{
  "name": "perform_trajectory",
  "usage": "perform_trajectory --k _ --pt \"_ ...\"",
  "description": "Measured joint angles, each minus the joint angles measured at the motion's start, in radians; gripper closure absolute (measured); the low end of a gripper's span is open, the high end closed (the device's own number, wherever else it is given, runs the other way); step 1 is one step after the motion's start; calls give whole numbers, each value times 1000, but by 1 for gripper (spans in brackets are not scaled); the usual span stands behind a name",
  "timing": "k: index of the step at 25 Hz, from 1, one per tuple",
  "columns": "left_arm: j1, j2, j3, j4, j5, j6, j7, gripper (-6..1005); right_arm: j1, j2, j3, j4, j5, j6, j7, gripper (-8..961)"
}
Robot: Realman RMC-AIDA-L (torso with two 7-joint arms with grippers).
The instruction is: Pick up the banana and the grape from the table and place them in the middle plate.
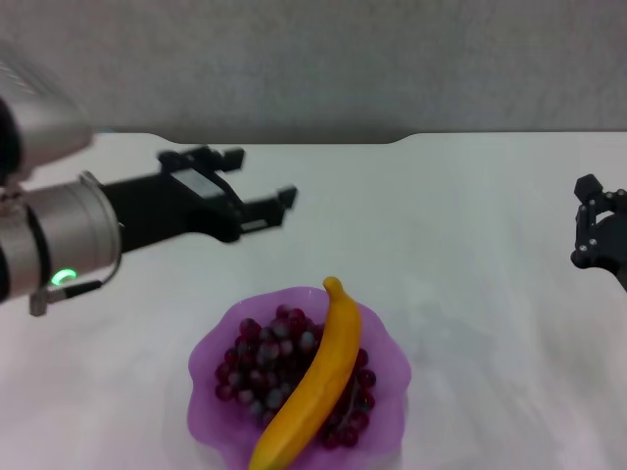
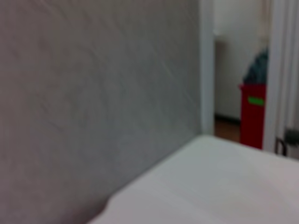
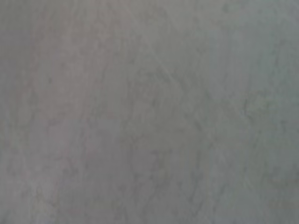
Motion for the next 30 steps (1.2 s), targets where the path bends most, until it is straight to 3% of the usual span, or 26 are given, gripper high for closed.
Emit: perform_trajectory --k 3,15,21,25,28,30 --pt "22 0 -18 27 -99 57 80 186 1 0 -2 -1 -2 11 0 953" --pt "81 0 -24 184 -503 430 396 493 5 1 -6 -5 -6 22 -4 954" --pt "79 -5 -91 272 -794 499 577 584 12 2 -3 -7 -6 57 -3 954" --pt "49 -3 -209 420 -1014 387 676 600 18 2 -2 -6 -6 66 -3 954" --pt "8 -1 -361 644 -1198 113 780 605 19 2 0 -6 -5 67 -3 954" --pt "-32 2 -455 808 -1263 -75 891 692 19 2 1 -6 -2 67 -3 954"
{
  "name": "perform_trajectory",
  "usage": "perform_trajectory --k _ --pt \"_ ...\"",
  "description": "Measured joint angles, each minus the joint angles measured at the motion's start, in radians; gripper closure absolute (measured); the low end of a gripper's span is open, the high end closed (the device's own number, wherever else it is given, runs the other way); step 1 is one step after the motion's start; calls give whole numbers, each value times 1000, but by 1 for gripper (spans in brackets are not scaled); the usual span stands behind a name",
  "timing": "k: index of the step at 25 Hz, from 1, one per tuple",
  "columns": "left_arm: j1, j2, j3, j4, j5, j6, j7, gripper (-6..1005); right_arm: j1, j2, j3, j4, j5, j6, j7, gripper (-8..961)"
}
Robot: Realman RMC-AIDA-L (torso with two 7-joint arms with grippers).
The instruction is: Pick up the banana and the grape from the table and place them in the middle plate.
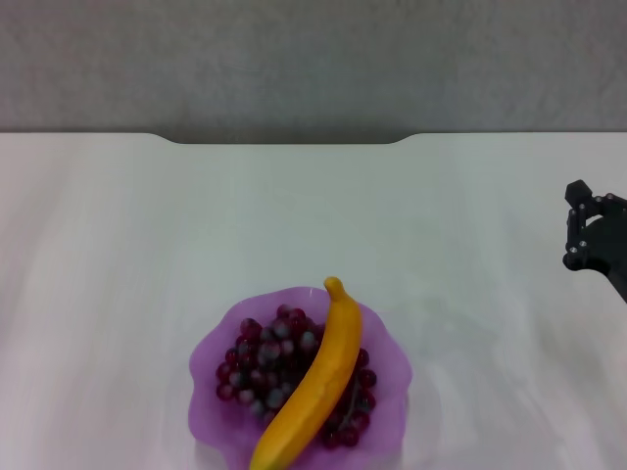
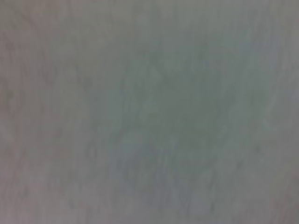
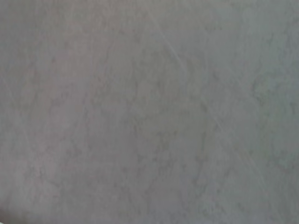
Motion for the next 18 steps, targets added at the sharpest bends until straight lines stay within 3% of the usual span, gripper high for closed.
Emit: perform_trajectory --k 3,5,9,18 --pt "-55 3 -108 189 -18 -219 218 822 0 0 2 0 2 0 1 954" --pt "-72 1 -116 255 -15 -276 428 876 0 0 4 0 2 0 2 954" --pt "-91 0 -98 302 -7 -279 566 984 0 0 6 -4 4 0 2 954" --pt "-118 -1 -106 424 -22 -267 728 980 -21 4 86 -6 7 0 3 954"
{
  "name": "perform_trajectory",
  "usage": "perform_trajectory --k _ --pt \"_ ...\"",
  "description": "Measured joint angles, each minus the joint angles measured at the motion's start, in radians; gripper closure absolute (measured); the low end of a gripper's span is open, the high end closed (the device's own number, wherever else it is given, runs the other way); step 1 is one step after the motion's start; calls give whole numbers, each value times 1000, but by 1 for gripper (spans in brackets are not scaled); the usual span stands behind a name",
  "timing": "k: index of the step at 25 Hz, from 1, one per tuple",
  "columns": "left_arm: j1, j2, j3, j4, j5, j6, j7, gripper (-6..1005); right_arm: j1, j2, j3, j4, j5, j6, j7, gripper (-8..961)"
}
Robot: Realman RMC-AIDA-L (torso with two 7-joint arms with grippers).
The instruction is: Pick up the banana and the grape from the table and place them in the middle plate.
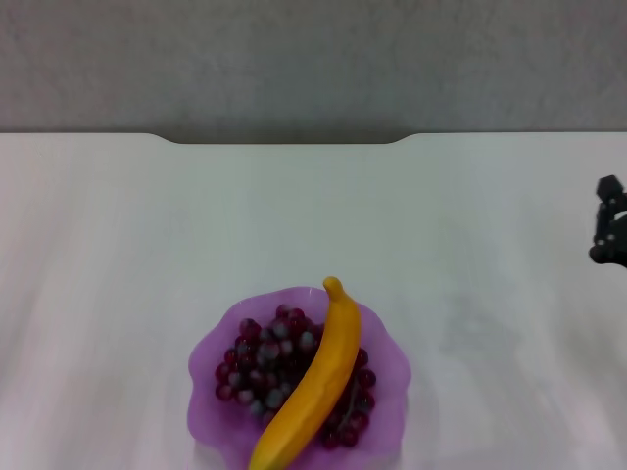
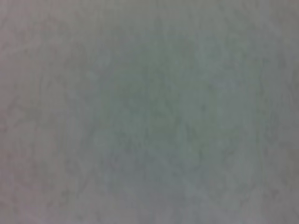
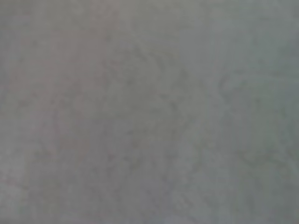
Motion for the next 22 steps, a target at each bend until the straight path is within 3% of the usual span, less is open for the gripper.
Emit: perform_trajectory --k 5,12,22 --pt "-25 0 -37 56 -10 2 43 980 -32 2 114 0 85 0 -5 954" --pt "-31 1 -43 83 -44 4 50 980 -46 -1 125 -37 261 -39 13 953" --pt "-49 0 -42 95 -83 4 43 980 -53 -4 126 -60 294 -48 76 954"
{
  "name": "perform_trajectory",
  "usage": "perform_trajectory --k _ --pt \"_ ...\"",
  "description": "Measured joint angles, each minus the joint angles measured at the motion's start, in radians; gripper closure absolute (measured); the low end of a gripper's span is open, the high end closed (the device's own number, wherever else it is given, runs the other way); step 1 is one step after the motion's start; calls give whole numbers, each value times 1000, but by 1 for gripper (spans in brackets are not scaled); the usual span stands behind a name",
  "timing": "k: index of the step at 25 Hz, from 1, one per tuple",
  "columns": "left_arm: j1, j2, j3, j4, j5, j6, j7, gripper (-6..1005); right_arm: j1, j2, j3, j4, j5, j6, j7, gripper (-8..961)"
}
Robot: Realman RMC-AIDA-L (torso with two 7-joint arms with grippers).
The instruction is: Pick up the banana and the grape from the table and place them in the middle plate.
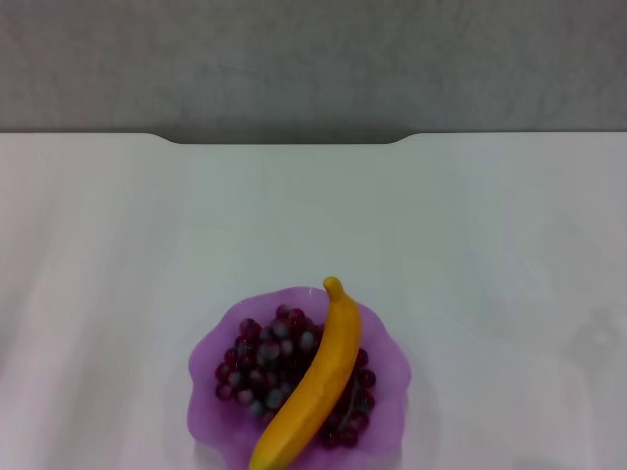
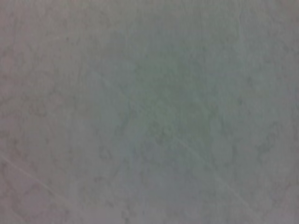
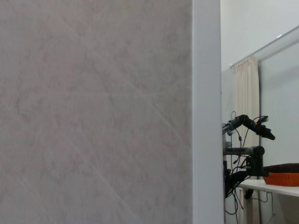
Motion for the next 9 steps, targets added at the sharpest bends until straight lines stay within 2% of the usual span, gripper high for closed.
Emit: perform_trajectory --k 9 --pt "-32 2 -1 19 -2 25 -1 980 7 0 1 -54 4 32 107 953"
